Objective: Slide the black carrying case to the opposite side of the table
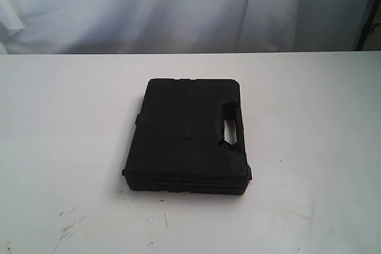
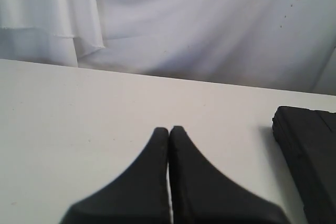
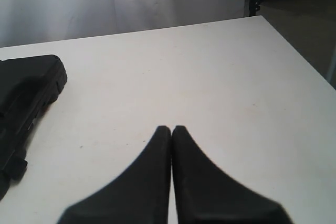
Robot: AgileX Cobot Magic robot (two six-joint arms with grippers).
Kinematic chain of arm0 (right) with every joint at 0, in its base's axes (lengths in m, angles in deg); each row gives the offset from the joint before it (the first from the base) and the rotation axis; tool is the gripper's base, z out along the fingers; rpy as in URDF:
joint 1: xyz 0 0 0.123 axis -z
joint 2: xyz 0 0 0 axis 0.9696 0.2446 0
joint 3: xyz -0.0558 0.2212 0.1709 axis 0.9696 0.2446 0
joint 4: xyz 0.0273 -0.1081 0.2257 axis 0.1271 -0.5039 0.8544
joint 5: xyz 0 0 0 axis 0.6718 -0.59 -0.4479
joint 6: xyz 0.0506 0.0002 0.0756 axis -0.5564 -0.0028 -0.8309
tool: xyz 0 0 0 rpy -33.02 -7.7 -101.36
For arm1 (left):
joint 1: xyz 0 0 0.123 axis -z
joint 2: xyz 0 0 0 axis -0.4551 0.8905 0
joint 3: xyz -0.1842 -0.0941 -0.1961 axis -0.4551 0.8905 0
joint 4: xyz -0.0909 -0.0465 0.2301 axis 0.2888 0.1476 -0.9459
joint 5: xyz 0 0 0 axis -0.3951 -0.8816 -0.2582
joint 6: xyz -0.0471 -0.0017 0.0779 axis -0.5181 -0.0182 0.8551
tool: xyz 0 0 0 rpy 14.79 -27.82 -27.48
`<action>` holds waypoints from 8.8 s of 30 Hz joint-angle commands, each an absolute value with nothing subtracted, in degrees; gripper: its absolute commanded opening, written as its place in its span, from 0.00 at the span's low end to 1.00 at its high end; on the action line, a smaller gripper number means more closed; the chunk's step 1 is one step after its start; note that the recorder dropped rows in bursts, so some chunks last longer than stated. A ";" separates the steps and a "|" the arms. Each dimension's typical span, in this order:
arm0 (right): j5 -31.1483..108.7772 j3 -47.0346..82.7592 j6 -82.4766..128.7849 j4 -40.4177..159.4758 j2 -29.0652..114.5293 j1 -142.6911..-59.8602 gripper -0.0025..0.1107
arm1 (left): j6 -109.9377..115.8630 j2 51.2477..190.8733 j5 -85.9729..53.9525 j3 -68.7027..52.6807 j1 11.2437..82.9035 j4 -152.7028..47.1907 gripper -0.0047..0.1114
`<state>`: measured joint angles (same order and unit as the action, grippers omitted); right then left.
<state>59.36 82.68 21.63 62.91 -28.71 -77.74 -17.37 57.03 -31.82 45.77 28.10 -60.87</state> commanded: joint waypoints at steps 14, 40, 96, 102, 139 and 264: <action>58.60 82.76 21.67 63.36 -29.07 -77.56 0.02 | -5.99 51.25 -31.89 52.68 27.14 -50.31 0.04; 58.60 82.76 21.67 63.36 -29.07 -77.56 0.02 | -3.54 51.25 -32.89 52.68 27.07 -50.31 0.04; 35.00 55.96 20.48 59.97 -16.01 -77.56 0.02 | -3.43 51.25 -32.89 52.68 27.07 -50.31 0.04; 61.82 44.12 20.63 63.72 3.47 -80.27 0.02 | -3.56 51.25 -32.89 52.68 27.07 -50.31 0.04; 87.32 11.47 14.55 70.29 61.90 -100.21 0.02 | -3.45 51.25 -32.89 52.68 27.07 -50.31 0.04; 92.63 -3.37 18.44 55.21 89.98 -83.40 0.36 | -3.56 51.25 -32.78 52.68 27.07 -50.31 0.04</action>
